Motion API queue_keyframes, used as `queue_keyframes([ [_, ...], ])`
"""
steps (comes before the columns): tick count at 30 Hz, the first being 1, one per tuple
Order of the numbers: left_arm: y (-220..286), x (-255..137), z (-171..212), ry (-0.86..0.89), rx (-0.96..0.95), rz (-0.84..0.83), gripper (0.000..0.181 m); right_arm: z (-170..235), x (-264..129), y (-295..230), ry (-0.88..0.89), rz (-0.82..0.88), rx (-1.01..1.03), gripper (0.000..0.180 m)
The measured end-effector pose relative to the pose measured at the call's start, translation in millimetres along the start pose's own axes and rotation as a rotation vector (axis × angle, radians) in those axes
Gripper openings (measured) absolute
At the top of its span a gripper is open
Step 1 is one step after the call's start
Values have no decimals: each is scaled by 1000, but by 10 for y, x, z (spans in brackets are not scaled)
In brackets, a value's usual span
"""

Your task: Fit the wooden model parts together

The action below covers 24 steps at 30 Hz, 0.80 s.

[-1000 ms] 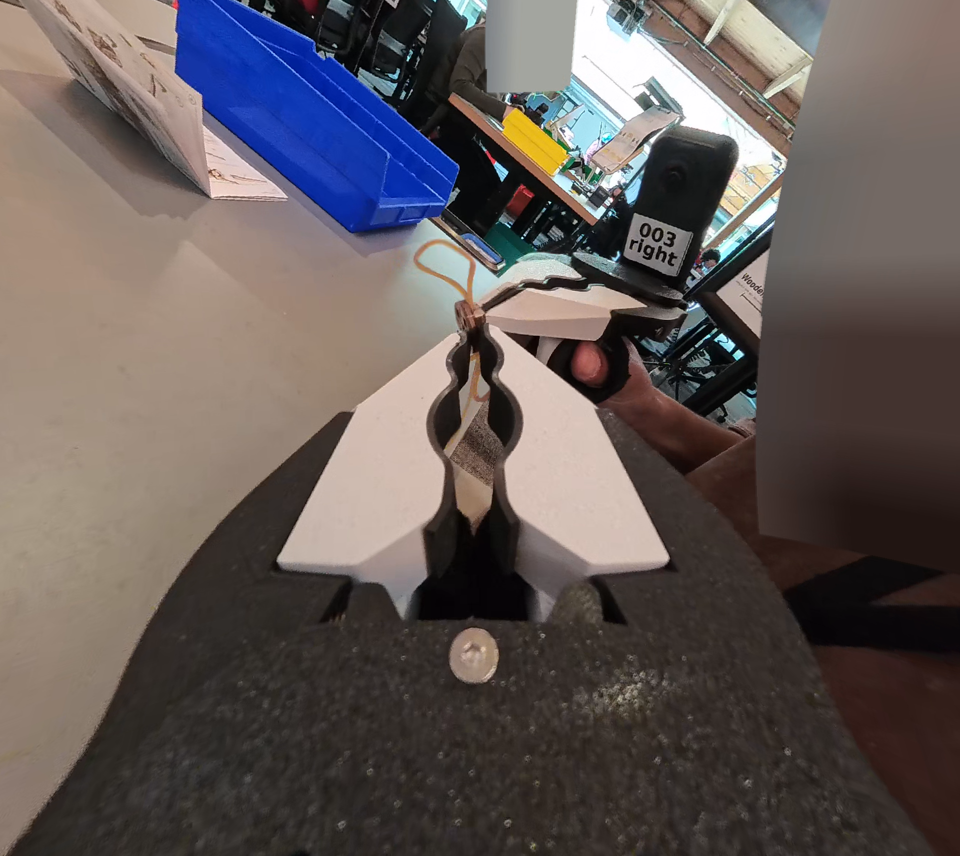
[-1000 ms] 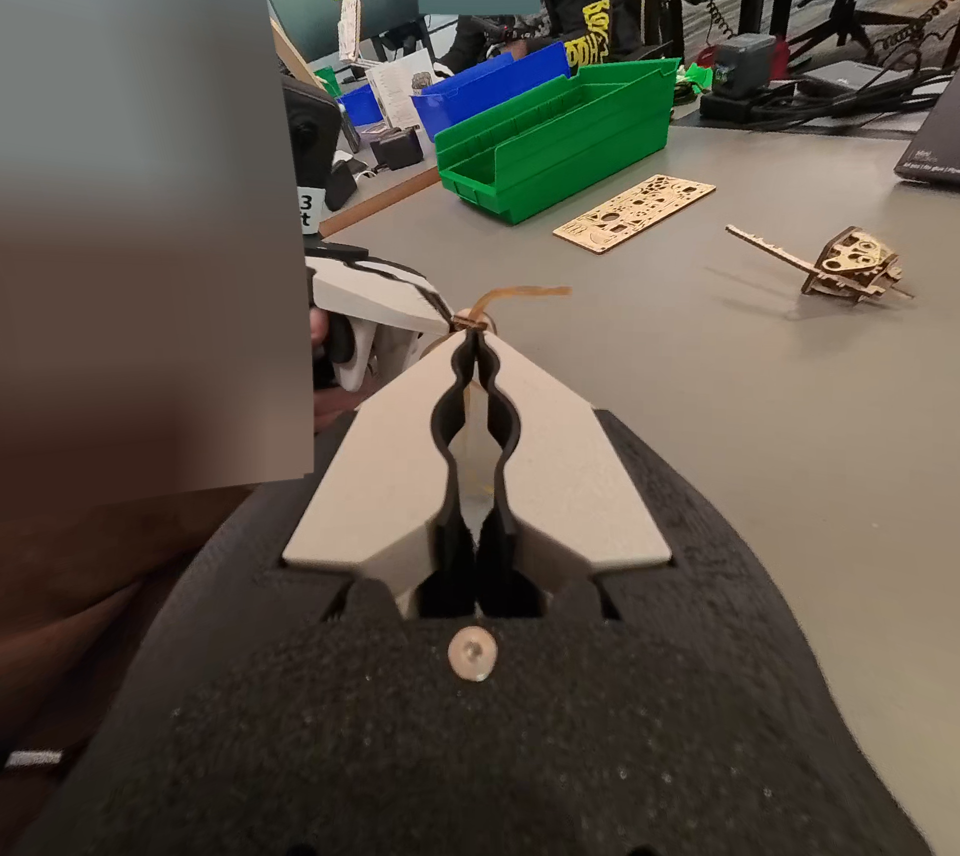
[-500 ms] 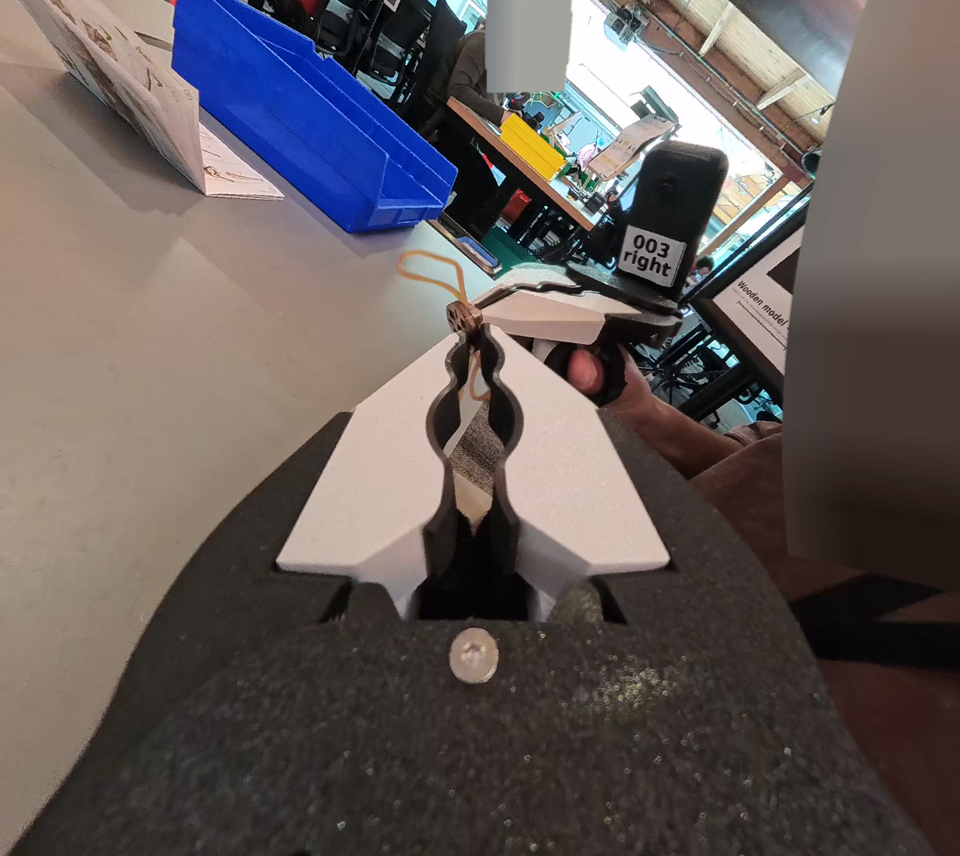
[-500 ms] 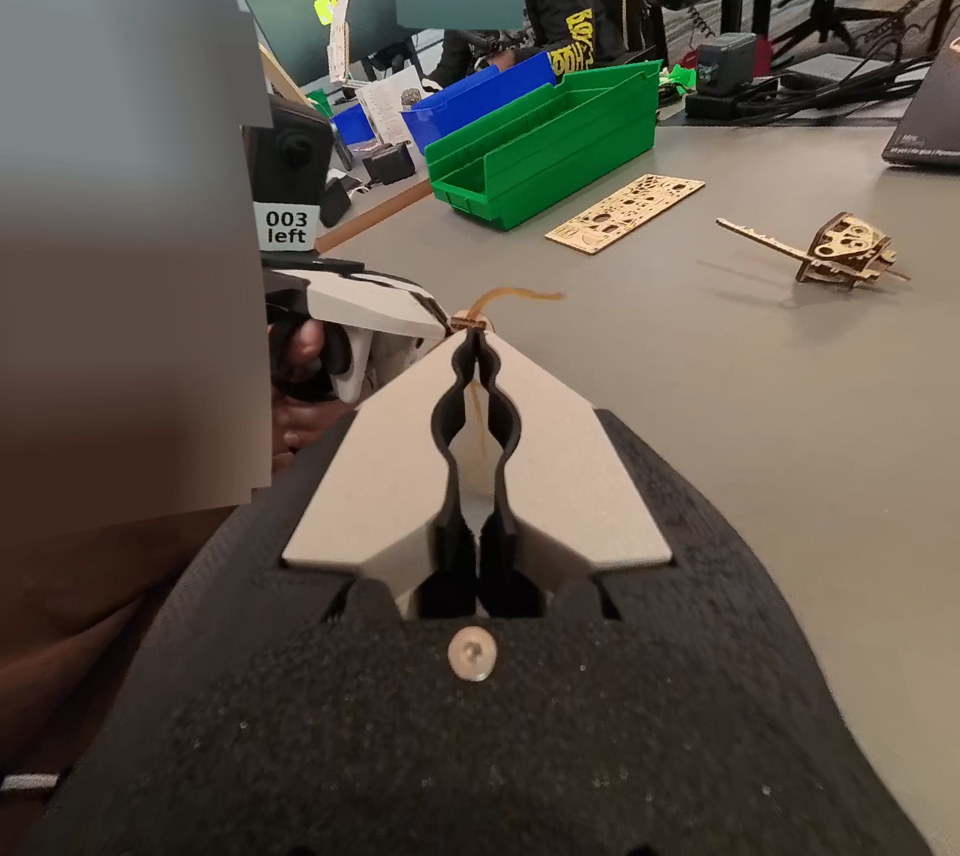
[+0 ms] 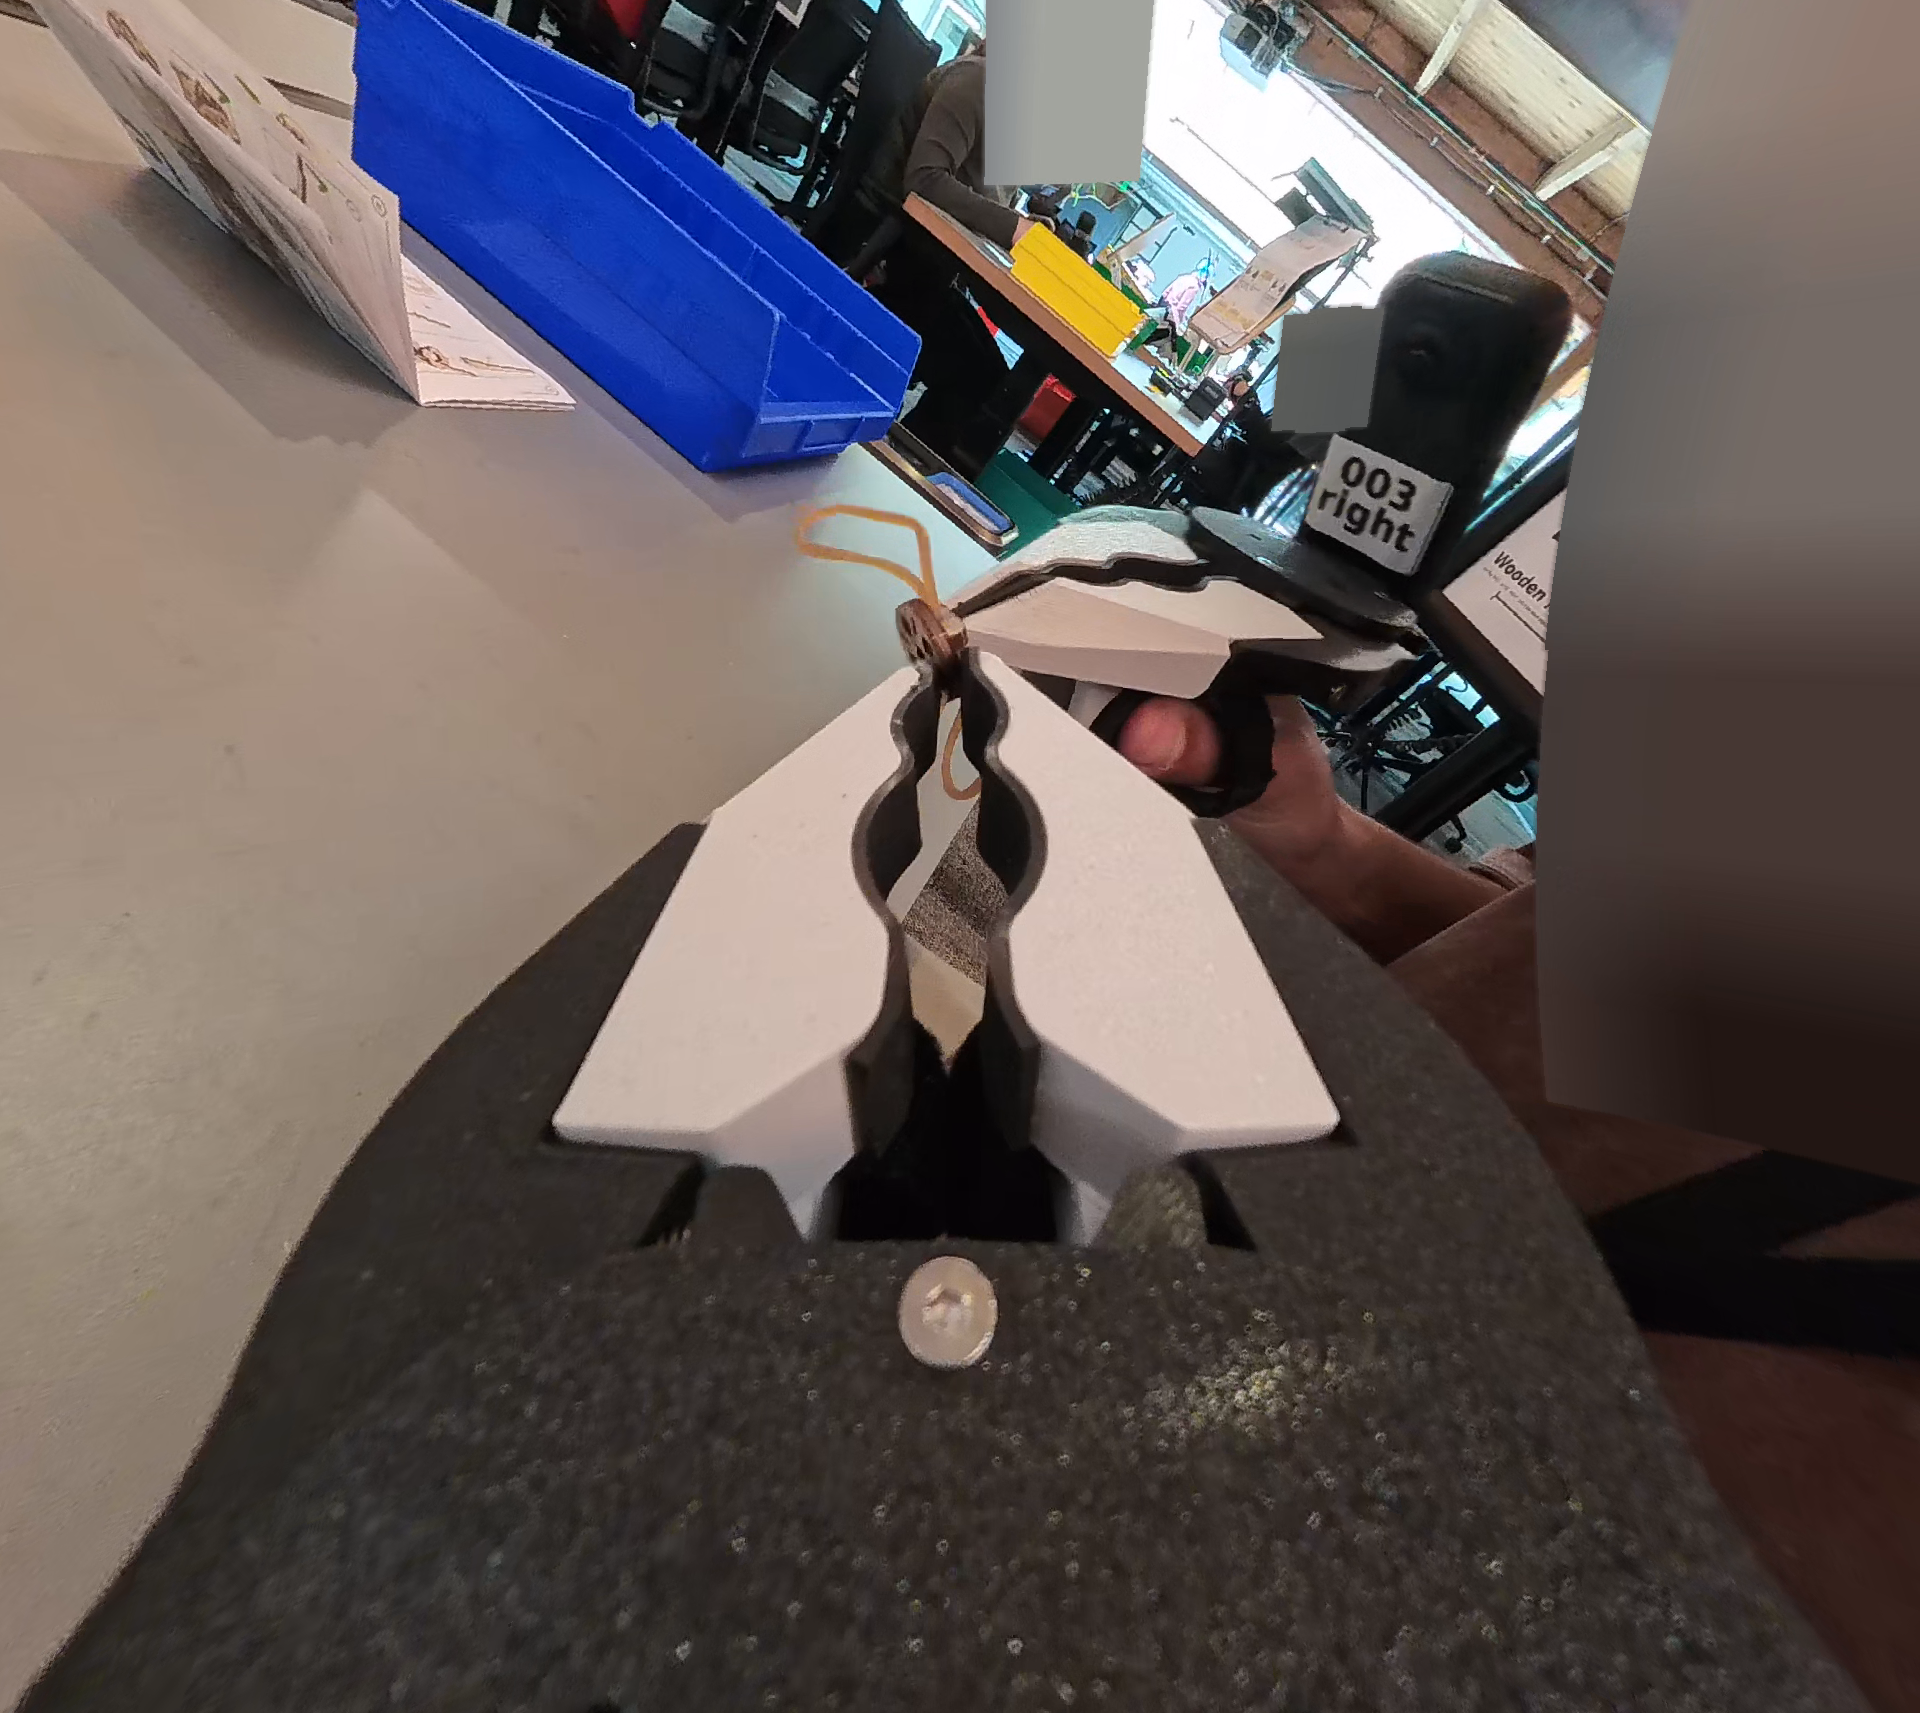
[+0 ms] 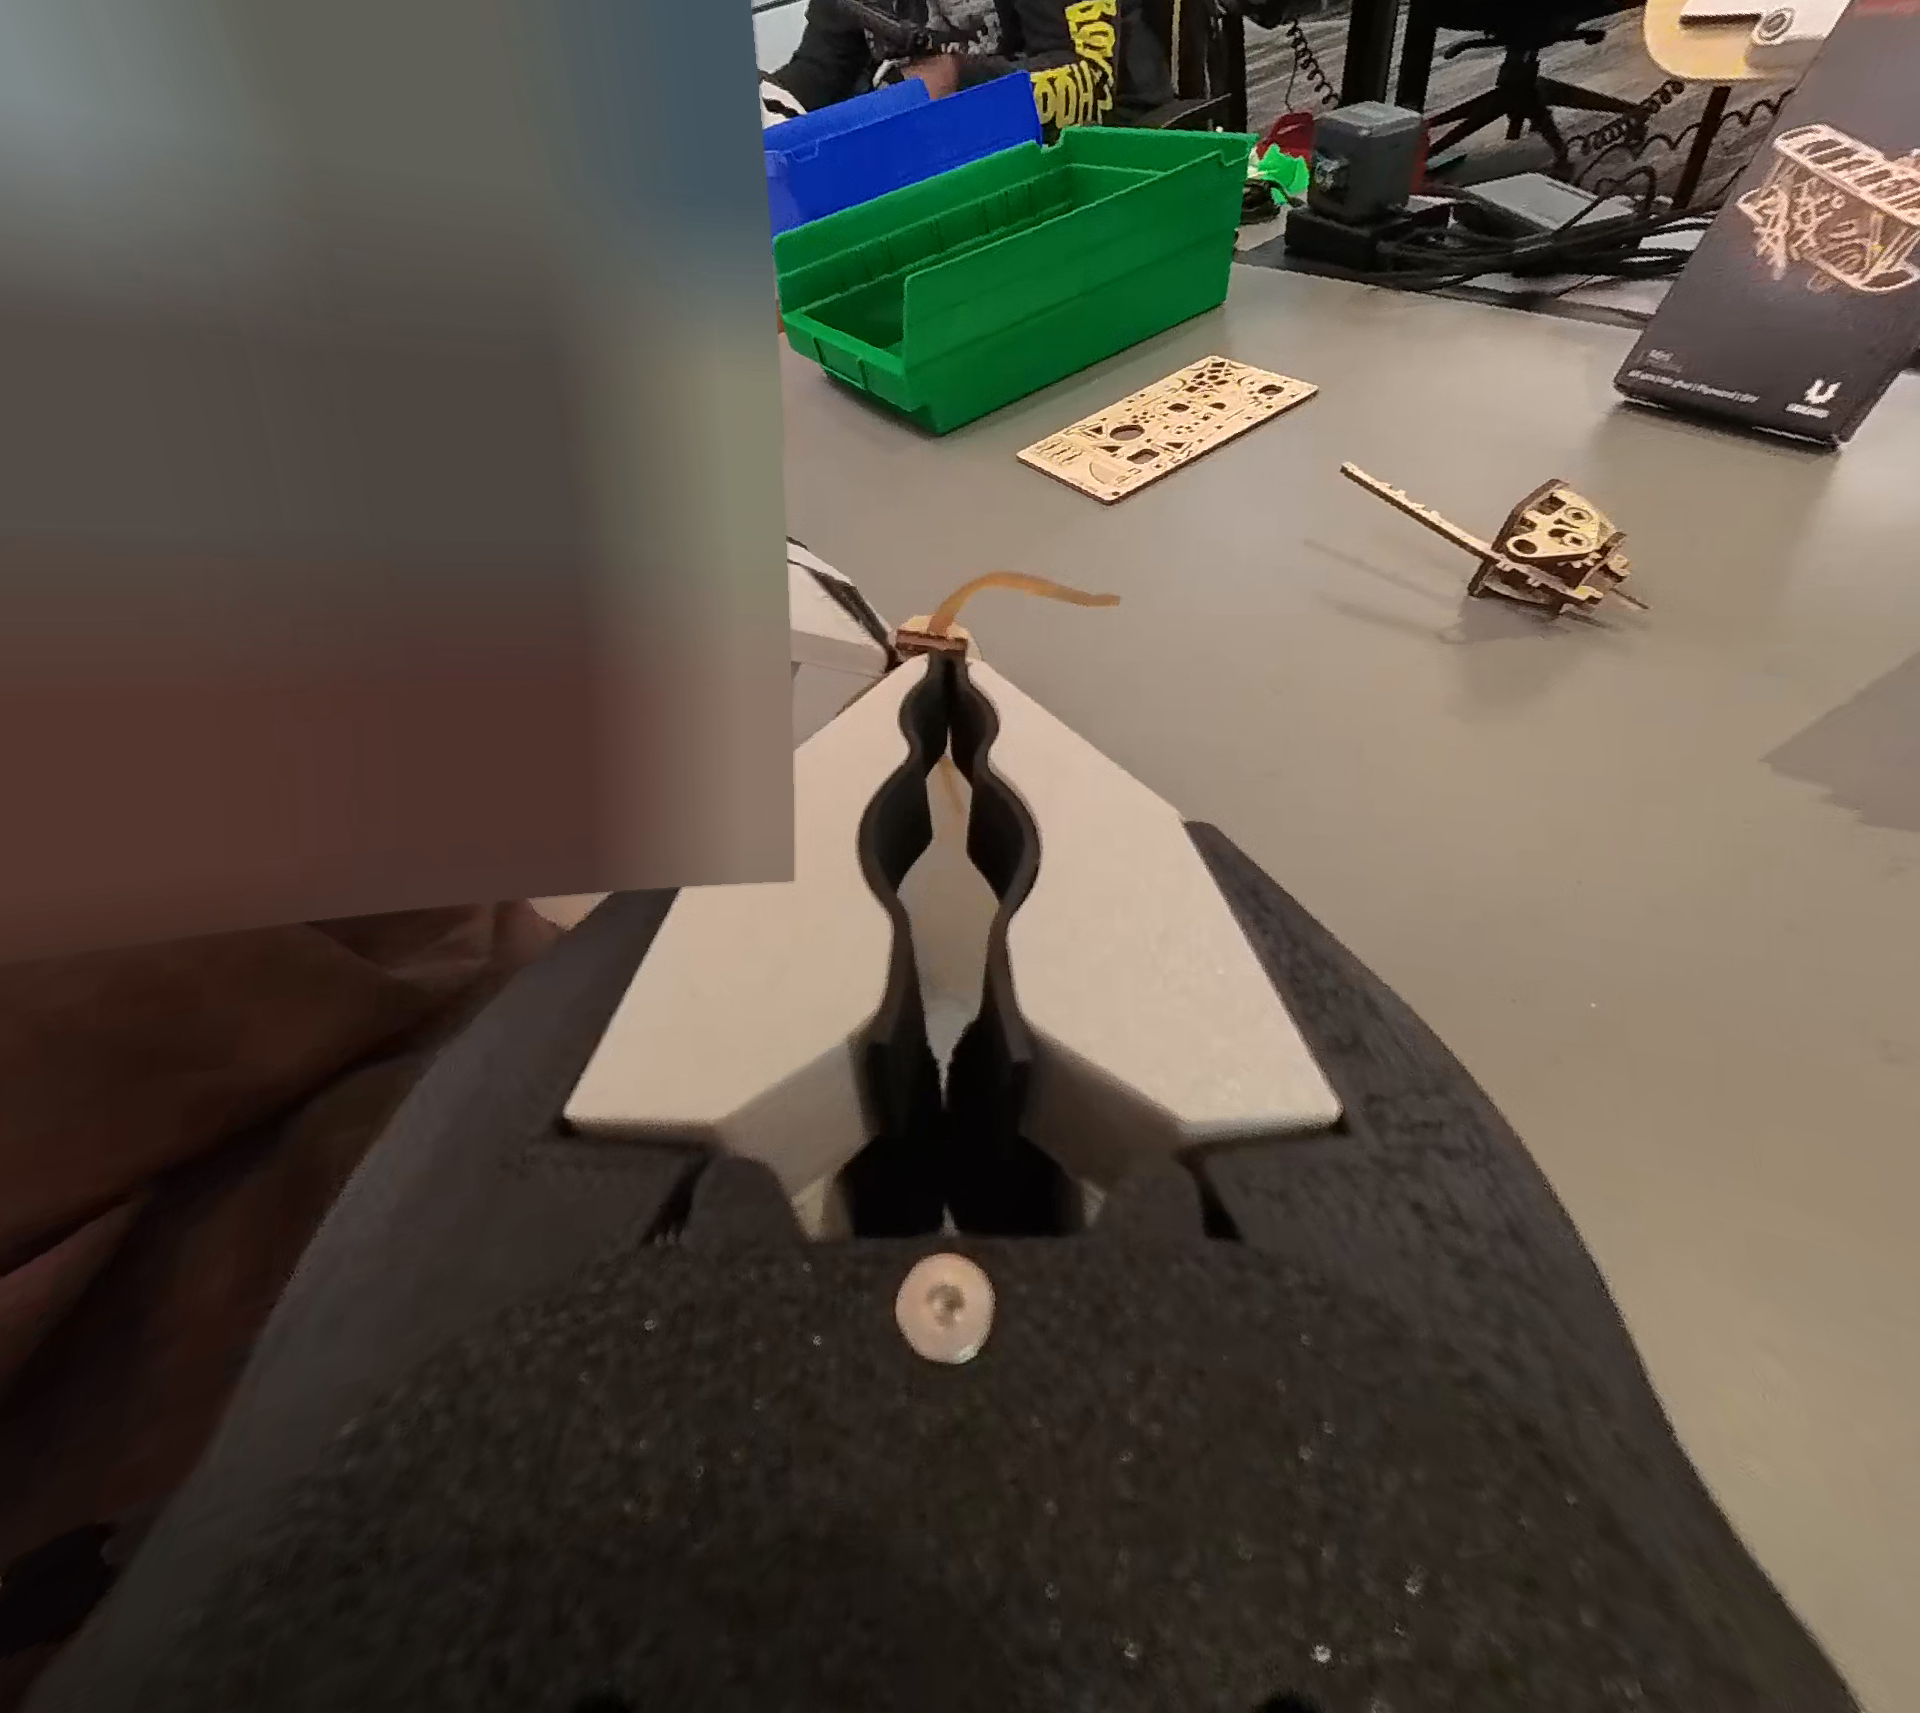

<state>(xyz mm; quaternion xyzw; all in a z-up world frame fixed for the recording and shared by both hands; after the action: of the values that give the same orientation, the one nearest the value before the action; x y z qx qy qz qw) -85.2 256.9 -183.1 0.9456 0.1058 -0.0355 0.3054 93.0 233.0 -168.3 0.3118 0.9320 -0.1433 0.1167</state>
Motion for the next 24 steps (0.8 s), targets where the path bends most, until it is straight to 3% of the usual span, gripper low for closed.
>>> queue_keyframes([
  [12,-44,-13,-2,-2,-25,-29,1,0,-18,41,12,25,22,0],
  [16,-51,-14,5,-6,-31,-30,0,26,37,36,-14,-36,40,0],
  [24,-57,-8,8,-9,-44,33,1,30,25,52,11,-52,5,0],
])
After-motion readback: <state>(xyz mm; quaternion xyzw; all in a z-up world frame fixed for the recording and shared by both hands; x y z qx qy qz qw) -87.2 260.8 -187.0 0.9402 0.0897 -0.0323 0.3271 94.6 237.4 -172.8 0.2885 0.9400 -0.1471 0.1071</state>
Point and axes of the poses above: each gripper's, where its closed fingertips meet, x out along the fingers, z out of its underside, y = z × x across the jaws, the point moved 10 cm from there along -x, back along the fingers, and after that the axes turned 6 degrees about -y, right-handed, at the moved point
